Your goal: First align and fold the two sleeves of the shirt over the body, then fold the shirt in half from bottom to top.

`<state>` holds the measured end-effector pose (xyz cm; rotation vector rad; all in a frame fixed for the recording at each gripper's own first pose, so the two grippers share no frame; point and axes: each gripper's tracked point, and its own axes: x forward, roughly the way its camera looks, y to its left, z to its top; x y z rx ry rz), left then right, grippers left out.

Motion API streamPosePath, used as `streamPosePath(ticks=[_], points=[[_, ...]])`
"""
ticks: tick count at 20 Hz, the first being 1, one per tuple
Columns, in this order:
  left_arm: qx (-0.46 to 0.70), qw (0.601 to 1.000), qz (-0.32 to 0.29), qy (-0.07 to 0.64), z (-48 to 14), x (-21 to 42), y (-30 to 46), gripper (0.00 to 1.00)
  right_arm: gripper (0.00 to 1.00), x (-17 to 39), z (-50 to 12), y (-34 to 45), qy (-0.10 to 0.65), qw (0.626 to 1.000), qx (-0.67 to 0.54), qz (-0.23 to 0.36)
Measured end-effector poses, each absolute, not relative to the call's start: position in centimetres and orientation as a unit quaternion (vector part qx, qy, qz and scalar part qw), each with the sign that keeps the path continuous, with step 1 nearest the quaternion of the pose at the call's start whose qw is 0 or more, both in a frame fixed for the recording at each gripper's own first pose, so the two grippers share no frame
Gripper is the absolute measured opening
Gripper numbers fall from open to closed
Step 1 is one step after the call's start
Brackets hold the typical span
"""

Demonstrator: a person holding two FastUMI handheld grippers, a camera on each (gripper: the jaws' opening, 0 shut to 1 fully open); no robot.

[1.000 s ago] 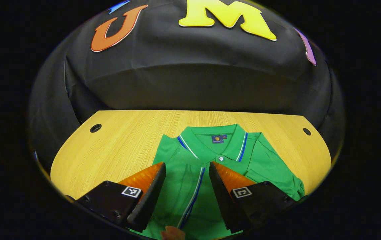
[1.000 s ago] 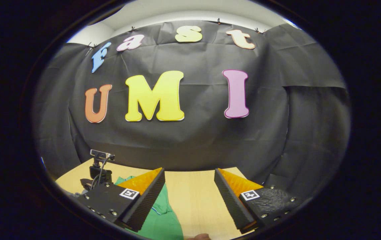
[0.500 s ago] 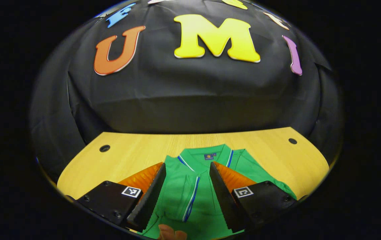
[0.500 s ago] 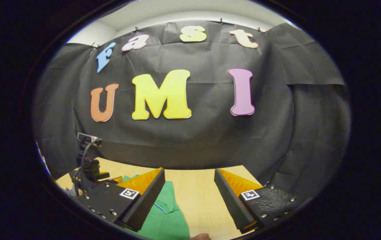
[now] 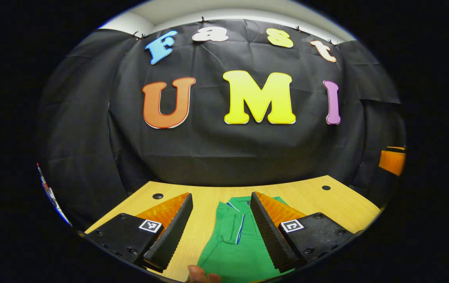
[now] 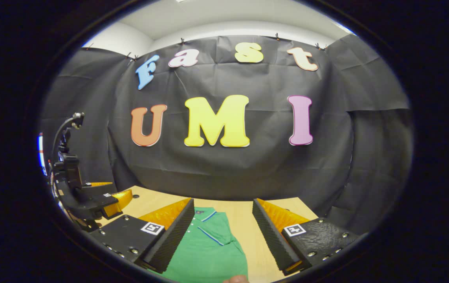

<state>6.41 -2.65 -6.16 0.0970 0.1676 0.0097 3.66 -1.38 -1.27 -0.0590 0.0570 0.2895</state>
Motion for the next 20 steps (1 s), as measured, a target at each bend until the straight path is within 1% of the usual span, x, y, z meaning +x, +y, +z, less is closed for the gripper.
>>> streamPosePath(ticks=[1,2,3,4,7,9,10,11,14,15,17,20], points=[[0.050,0.996,0.006,0.075,-5.4,5.0,-2.4,0.89,0.95,2.5,-1.1,-1.1,0.025,0.988,-0.030,0.148],[0.050,0.997,0.005,0.065,-4.6,3.7,-2.2,0.95,0.95,1.4,-0.8,-0.8,0.022,0.988,-0.031,0.150],[0.050,0.997,0.006,0.060,-4.0,2.3,-2.0,0.89,0.95,0.2,-0.5,-0.7,0.019,0.988,-0.032,0.152],[0.050,0.997,0.005,0.054,-3.5,1.0,-1.9,0.95,0.96,-0.9,-0.3,-0.6,0.016,0.988,-0.034,0.153],[0.054,0.997,0.000,0.048,-2.7,-2.5,-1.8,0.96,0.96,-3.8,0.4,-0.6,0.006,0.987,-0.039,0.153],[0.058,0.997,-0.007,0.048,-2.7,-4.2,-2.0,0.96,0.95,-5.4,0.5,-0.9,0.002,0.988,-0.043,0.152],[0.060,0.997,-0.009,0.046,-2.7,-4.9,-2.1,0.96,0.96,-6.0,0.4,-1.1,0.002,0.988,-0.045,0.150],[0.061,0.997,-0.012,0.046,-2.8,-5.6,-2.2,0.96,0.94,-6.6,0.2,-1.3,0.003,0.988,-0.047,0.148],[0.064,0.997,-0.015,0.049,-3.0,-7.2,-2.5,0.96,0.96,-8.1,-0.3,-1.8,0.006,0.988,-0.051,0.146],[0.064,0.997,-0.016,0.045,-2.8,-7.6,-2.7,0.96,0.93,-8.4,-0.4,-2.2,0.007,0.988,-0.053,0.144],[0.067,0.997,-0.018,0.045,-2.8,-8.5,-2.8,0.96,0.94,-9.1,-0.9,-2.5,0.010,0.988,-0.055,0.141],[0.057,0.996,-0.019,0.071,-5.1,-9.8,-2.6,0.96,0.96,-10.0,-3.0,-3.3,0.032,0.989,-0.058,0.134]])
